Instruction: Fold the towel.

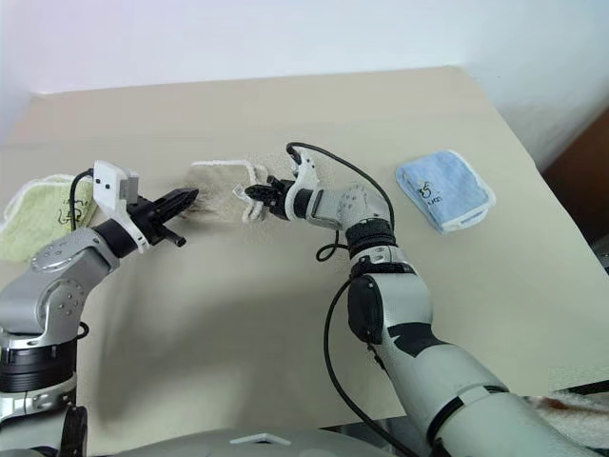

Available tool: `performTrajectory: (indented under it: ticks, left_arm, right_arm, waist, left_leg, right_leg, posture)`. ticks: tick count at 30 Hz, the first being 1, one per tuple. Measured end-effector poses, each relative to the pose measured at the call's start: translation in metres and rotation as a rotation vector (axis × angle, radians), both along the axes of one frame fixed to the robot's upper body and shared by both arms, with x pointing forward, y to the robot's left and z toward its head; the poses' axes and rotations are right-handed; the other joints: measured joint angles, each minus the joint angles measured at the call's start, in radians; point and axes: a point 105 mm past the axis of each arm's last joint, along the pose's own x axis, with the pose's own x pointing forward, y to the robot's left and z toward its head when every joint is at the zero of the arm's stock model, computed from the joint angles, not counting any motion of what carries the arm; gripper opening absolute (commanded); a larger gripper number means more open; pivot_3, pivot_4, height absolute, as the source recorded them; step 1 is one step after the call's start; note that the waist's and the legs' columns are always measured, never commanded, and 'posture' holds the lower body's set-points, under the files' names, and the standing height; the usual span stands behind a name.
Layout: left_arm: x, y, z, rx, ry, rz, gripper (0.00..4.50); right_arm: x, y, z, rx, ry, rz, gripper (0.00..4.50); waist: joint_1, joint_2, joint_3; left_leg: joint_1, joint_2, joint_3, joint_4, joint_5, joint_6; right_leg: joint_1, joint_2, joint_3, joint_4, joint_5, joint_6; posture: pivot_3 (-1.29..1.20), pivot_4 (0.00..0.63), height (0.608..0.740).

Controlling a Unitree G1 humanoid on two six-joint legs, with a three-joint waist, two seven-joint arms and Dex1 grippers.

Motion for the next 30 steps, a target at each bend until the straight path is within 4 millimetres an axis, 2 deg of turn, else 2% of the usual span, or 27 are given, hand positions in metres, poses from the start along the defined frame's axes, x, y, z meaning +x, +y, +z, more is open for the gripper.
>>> performTrajectory:
  ticks: [1, 5, 9, 12, 15, 19, 21, 24, 26, 28, 30]
  left_arm:
    - [0.0, 0.0, 0.0, -0.001, 0.0, -0.001, 0.0]
    - [0.0, -0.002, -0.001, -0.004, 0.003, -0.007, 0.0]
    - [0.0, -0.003, -0.001, -0.008, 0.006, -0.013, 0.0]
    - [-0.001, -0.003, -0.002, -0.009, 0.009, -0.012, 0.0]
    - [-0.001, -0.004, -0.002, -0.008, 0.011, -0.016, 0.0]
    - [0.0, -0.011, -0.005, -0.011, 0.02, -0.043, 0.0]
    - [0.002, -0.019, -0.006, -0.014, 0.024, -0.074, 0.0]
    - [0.006, -0.023, -0.009, -0.02, 0.037, -0.097, 0.0]
    - [0.009, -0.03, -0.009, -0.023, 0.035, -0.122, 0.0]
    - [0.01, -0.038, -0.008, -0.015, 0.03, -0.15, 0.0]
    - [0.011, -0.042, -0.009, -0.021, 0.03, -0.166, 0.0]
  right_arm:
    - [0.001, -0.002, 0.002, 0.011, -0.002, -0.008, 0.07]
    - [0.003, -0.013, 0.011, 0.049, -0.008, -0.043, 0.03]
    - [0.008, -0.041, 0.023, 0.082, -0.014, -0.132, 0.03]
    - [0.016, -0.085, 0.048, 0.097, -0.08, -0.254, 0.03]
    - [0.017, -0.146, 0.082, 0.109, -0.172, -0.421, 0.03]
    - [0.005, -0.223, 0.102, 0.071, -0.228, -0.646, 0.03]
    - [-0.008, -0.266, 0.096, 0.02, -0.199, -0.78, 0.03]
    - [-0.027, -0.305, 0.071, -0.033, -0.104, -0.924, 0.03]
    - [-0.04, -0.317, 0.044, -0.07, -0.005, -0.989, 0.03]
    - [-0.051, -0.321, 0.019, -0.093, 0.083, -1.018, 0.03]
    - [-0.056, -0.319, 0.009, -0.097, 0.124, -1.031, 0.03]
  waist:
    - [0.0, 0.0, 0.0]
    - [0.001, 0.0, 0.0]
    - [0.003, 0.0, 0.0]
    - [0.008, 0.0, 0.0]
    - [0.013, 0.0, 0.0]
    - [0.026, 0.0, 0.0]
    - [0.032, 0.0, 0.0]
    - [0.034, 0.0, -0.001]
    - [0.031, 0.0, -0.001]
    - [0.029, 0.001, -0.001]
    - [0.026, 0.003, -0.001]
  left_leg:
    - [0.0, 0.0, 0.0, 0.0, 0.0, 0.0]
    - [0.0, 0.0, 0.0, 0.0, 0.0, 0.0]
    - [0.0, 0.0, 0.0, 0.0, 0.0, 0.0]
    - [0.0, 0.0, 0.0, 0.0, 0.0, 0.0]
    - [0.0, 0.0, 0.0, 0.0, 0.0, 0.0]
    - [0.0, 0.0, 0.0, 0.0, -0.003, 0.006]
    - [0.0, 0.0, 0.001, 0.0, -0.003, 0.007]
    - [0.0, 0.0, 0.001, 0.002, -0.004, 0.008]
    - [0.0, 0.0, 0.003, 0.003, -0.004, 0.009]
    - [0.001, 0.001, 0.005, 0.003, -0.004, 0.009]
    - [0.003, 0.001, 0.008, 0.004, -0.004, 0.01]
  right_leg:
    - [0.0, 0.0, 0.0, 0.0, 0.0, 0.0]
    - [0.0, 0.0, 0.0, 0.0, 0.0, 0.0]
    - [0.0, 0.0, 0.0, 0.0, 0.0, 0.0]
    - [0.0, 0.0, 0.0, 0.0, 0.0, 0.0]
    - [0.0, 0.0, 0.0, -0.001, 0.0, 0.0]
    - [0.001, 0.0, 0.0, -0.001, 0.0, 0.0]
    - [0.001, 0.0, 0.0, -0.001, 0.0, 0.0]
    - [0.002, 0.0, 0.0, -0.002, 0.0, 0.0]
    - [0.002, 0.0, 0.001, -0.002, 0.0, 0.0]
    - [0.002, 0.0, 0.003, -0.002, 0.0, 0.0]
    - [0.002, 0.0, 0.006, 0.0, 0.0, 0.0]
  posture:
    - [0.0, 0.15, 0.728]
    - [0.0, 0.15, 0.728]
    - [0.0, 0.15, 0.728]
    - [0.0, 0.15, 0.728]
    - [0.0, 0.15, 0.728]
    - [0.0, 0.15, 0.728]
    - [0.0, 0.15, 0.728]
    - [0.0, 0.15, 0.728]
    - [0.0, 0.15, 0.728]
    - [0.0, 0.15, 0.728]
    - [0.0, 0.15, 0.728]
